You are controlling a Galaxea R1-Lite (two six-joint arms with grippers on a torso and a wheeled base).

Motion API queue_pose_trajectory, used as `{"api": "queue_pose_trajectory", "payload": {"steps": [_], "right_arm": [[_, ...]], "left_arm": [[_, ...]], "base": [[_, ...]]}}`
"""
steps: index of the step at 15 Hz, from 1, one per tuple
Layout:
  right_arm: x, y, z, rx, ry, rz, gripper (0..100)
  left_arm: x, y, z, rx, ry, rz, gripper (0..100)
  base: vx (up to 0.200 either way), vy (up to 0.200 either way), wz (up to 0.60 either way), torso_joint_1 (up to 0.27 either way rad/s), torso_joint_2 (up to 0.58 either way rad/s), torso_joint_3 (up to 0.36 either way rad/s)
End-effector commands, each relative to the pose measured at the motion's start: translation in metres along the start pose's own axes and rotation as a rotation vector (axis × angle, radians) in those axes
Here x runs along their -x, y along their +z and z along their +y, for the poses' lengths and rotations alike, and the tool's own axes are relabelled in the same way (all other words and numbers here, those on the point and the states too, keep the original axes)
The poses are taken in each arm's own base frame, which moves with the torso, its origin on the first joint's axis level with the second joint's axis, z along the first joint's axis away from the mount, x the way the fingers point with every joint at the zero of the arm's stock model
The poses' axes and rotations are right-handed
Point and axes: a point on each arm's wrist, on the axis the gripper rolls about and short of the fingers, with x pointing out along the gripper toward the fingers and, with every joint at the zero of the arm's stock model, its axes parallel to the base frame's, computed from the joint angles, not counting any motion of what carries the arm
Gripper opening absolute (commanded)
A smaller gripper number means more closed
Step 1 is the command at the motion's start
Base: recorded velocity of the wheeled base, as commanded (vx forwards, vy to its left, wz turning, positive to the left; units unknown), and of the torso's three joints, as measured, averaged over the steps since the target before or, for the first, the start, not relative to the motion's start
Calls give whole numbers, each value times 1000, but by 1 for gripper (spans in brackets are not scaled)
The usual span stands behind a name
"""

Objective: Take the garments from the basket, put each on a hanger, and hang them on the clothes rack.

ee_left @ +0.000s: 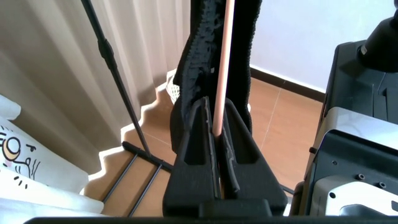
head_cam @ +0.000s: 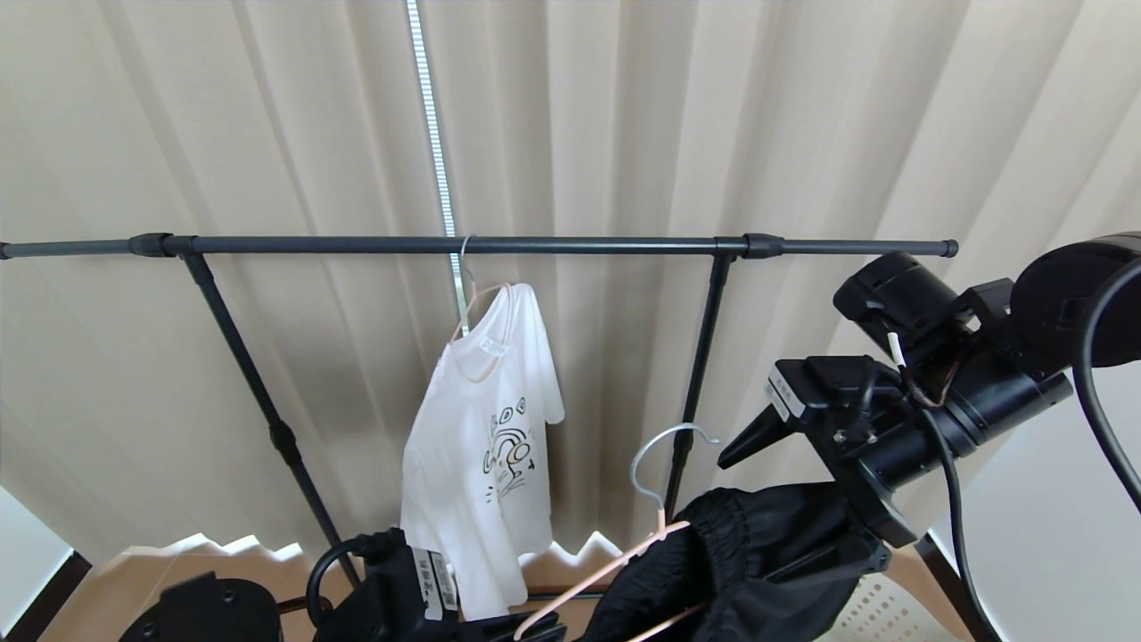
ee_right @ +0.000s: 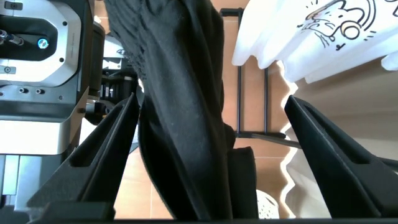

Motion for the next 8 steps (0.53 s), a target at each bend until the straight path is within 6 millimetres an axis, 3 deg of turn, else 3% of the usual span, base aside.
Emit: {"api": "queue_pose_trajectory", "payload": {"steps": [1,3,4,8], "right_arm": [[-1,0,0,2,1,-1,100],[-3,1,0,7,5,-1,100],[-2,2,1,8,3,0,0],[0,3,2,12,0,-4,0]], "left_arm": [[0,1,0,-1,1,-4,0],[0,1,0,-2,1,-7,0],[0,1,0,-4,1,-7,0],[0,2,0,-2,1,-9,0]], "base": [[0,0,0,0,0,0],[0,0,0,0,0,0],[0,0,0,0,0,0],[0,0,0,0,0,0]]}}
